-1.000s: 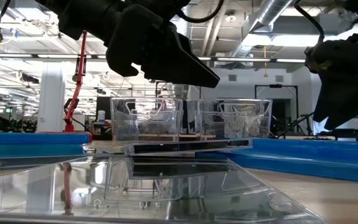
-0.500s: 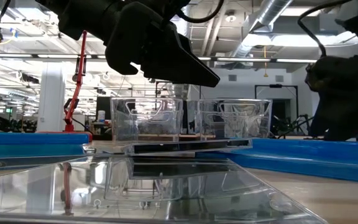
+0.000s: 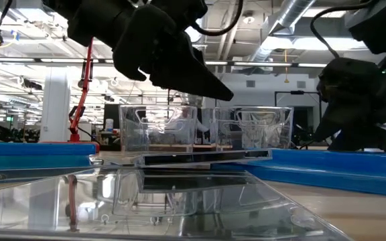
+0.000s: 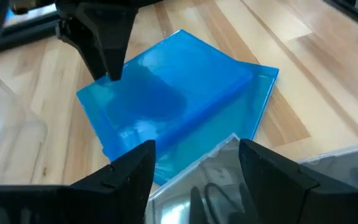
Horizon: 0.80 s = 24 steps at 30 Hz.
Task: Pick & place jewel cases by type
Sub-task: Put the right blue cd case into the right transparent bin
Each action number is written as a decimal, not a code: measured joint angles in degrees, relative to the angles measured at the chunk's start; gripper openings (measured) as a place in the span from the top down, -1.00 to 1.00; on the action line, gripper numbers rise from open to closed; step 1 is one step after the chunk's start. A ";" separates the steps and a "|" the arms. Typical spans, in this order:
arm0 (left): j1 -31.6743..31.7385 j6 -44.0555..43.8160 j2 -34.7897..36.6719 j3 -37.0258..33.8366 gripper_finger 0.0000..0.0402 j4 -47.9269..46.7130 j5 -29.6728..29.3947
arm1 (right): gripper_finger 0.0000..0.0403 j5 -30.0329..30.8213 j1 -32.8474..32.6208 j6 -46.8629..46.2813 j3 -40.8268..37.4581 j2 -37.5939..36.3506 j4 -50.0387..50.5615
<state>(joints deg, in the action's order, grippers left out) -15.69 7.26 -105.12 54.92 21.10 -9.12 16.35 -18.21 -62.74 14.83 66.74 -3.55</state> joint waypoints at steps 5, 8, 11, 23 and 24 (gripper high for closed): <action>1.22 -5.60 0.00 0.00 -0.13 0.00 3.14 | -0.26 -1.41 0.36 0.28 -0.07 0.00 0.29; 1.65 -8.42 0.00 0.00 -0.13 -0.01 3.88 | -0.26 -2.55 0.36 0.26 -0.07 0.00 0.53; 1.65 -9.62 -0.02 0.01 -0.13 2.07 3.30 | -0.26 -2.94 0.36 0.26 -0.07 0.00 1.06; 0.75 -10.92 -14.82 16.51 -0.13 -10.33 3.83 | -0.26 -2.90 -1.29 1.77 -0.07 0.00 1.62; 0.75 -11.28 -15.67 17.75 -0.13 -10.83 3.69 | -0.26 -2.92 -1.62 1.81 -0.07 0.00 1.66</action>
<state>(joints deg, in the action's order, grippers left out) -14.94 -4.02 -120.79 72.66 10.28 -5.44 13.43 -19.83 -60.93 14.76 66.74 -1.89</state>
